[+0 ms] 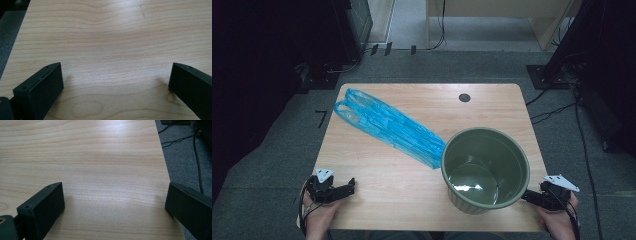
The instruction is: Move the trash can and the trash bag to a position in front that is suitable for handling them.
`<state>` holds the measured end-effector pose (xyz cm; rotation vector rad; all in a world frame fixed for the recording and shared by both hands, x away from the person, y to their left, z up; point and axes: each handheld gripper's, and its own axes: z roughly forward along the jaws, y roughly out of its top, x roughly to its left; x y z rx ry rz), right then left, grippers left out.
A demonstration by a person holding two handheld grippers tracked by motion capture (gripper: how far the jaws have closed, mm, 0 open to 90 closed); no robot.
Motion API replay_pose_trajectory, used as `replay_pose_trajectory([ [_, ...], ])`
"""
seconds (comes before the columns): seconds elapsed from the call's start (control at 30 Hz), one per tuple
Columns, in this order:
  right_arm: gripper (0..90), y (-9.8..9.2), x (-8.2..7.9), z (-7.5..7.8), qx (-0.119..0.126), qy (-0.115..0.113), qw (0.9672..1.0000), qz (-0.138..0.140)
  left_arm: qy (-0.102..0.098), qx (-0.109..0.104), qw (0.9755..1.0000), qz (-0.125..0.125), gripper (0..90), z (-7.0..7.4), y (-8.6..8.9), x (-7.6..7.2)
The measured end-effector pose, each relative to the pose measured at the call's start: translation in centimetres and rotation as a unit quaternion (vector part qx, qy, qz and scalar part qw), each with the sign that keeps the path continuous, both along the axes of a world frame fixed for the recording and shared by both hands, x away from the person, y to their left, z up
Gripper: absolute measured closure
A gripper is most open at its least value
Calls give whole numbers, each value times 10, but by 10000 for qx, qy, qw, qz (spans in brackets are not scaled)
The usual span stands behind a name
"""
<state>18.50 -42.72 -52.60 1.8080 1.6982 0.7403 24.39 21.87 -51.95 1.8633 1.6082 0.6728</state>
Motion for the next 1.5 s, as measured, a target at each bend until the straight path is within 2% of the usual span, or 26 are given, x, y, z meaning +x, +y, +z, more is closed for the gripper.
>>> replay_pose_trajectory([
  [0.13, 20, 0, 0, 0, -1, 0, 10000, -1, 11, 0, 10000, 36, 0, 0, -1, -1],
  [0.23, 20, 0, 0, 0, 0, 1, 10000, 0, -24, 128, 9998, 133, 10, 3, -2, -1],
  [0.27, 20, 0, 0, 0, -1, 1, 10000, 0, -75, 88, 9998, 188, 47, 3, -3, -1],
  [0.33, 20, 0, 0, 0, -1, 1, 10000, 0, -103, -112, 9997, 185, 51, 4, -7, 2],
  [0.37, 20, 0, 0, 0, -1, 2, 10000, 0, -115, -146, 9997, 136, 51, 5, -10, 4],
  [0.43, 20, 0, 0, 0, -2, 1, 10000, 0, -144, -130, 9998, 89, 51, 7, -18, 8],
  [0.53, 21, 1, 0, 0, -6, 6, 10000, -2, -249, -259, 9994, 7, 51, 13, -32, 15],
  [0.67, 22, 1, 1, 0, -4, 2, 10000, 37, -406, -323, 9985, -144, 51, 22, -52, 27],
  [0.77, 22, 1, 1, 0, -6, 1, 10000, 39, -442, -323, 9983, -221, 52, 26, -66, 38],
  [0.87, 23, 2, 1, 0, -6, 1, 10000, 38, -422, -426, 9978, -267, 61, 29, -82, 50],
  [0.97, 24, 2, 1, 0, -5, 3, 10000, 40, -474, -390, 9977, -295, 142, 30, -99, 62],
  [1.0, 25, 2, 1, 0, -6, 1, 10000, 41, -474, -390, 9977, -295, 142, 30, -99, 62],
  [1.03, 25, 2, 1, 0, -7, -3, 10000, 49, -466, -445, 9973, -348, 142, 30, -109, 71],
  [1.1, 25, 2, 0, 0, -8, -2, 10000, 74, -422, -417, 9974, -413, 155, 29, -119, 79],
  [1.13, 25, 2, 0, 0, -6, -2, 10000, 80, -455, -422, 9971, -438, 184, 30, -124, 83],
  [1.17, 25, 3, 0, 0, -8, -3, 10000, 85, -531, -455, 9965, -452, 248, 30, -128, 86],
  [1.2, 25, 3, 0, 0, -14, -5, 10000, 91, -524, -441, 9966, -467, 302, 30, -133, 90],
  [1.27, 25, 3, 0, 0, -9, -3, 10000, 96, -539, -409, 9965, -483, 319, 28, -142, 100],
  [1.4, 25, 3, 1, 0, -11, -4, 9999, 125, -386, -242, 9976, -530, 348, 20, -157, 117],
  [1.5, 25, 3, 1, 0, -11, -4, 9999, 126, -371, -189, 9977, -538, 433, 14, -163, 122],
])
